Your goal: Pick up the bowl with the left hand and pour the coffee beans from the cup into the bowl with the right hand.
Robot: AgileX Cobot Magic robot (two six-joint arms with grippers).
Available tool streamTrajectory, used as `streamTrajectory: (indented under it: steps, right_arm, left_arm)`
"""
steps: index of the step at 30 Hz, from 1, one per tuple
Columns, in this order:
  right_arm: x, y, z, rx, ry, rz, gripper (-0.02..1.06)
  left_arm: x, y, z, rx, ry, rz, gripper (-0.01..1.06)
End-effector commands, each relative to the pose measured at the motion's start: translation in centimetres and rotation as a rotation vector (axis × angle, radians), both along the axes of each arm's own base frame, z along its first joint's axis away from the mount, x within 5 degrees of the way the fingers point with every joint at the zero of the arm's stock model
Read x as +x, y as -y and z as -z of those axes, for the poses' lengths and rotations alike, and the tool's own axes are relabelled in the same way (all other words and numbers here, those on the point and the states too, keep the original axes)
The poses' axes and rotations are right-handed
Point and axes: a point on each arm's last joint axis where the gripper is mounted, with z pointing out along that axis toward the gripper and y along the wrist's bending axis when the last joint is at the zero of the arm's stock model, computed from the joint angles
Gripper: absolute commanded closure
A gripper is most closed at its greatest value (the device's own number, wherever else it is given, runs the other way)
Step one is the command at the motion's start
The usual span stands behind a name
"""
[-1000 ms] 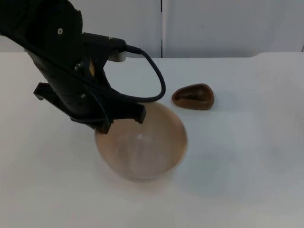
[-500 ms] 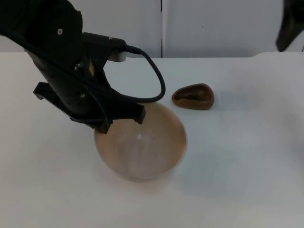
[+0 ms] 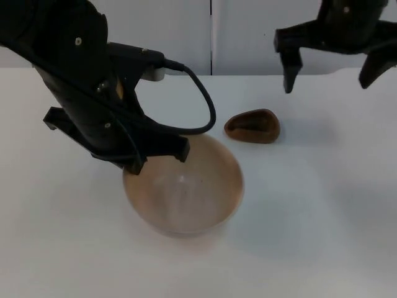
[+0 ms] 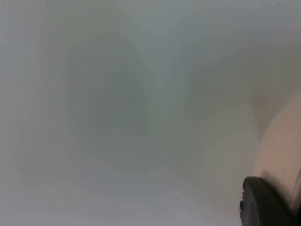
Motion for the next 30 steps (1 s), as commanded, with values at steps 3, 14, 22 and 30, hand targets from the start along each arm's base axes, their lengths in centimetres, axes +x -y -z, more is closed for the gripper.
streamTrajectory:
  steps: [3,14,22,30]
  right_arm:
    - [1.8,-1.0,1.3,0.01,0.038,0.029,0.04]
    - [4.6,-2.3,4.8,0.012,0.037,0.033,0.05]
    - [6.1,-2.9,7.5,0.016,0.055,0.025,0.05]
    - [6.6,-2.4,11.0,-0.001,0.019,0.037,0.05]
  left_arm:
    - [0.0,0.1,-0.4,-0.003,0.009,-0.002,1.05]
    - [0.0,0.1,-0.4,-0.003,0.009,-0.002,1.05]
    - [0.0,0.1,-0.4,-0.003,0.009,-0.002,1.05]
    - [0.0,0.1,-0.4,-0.003,0.009,-0.002,1.05]
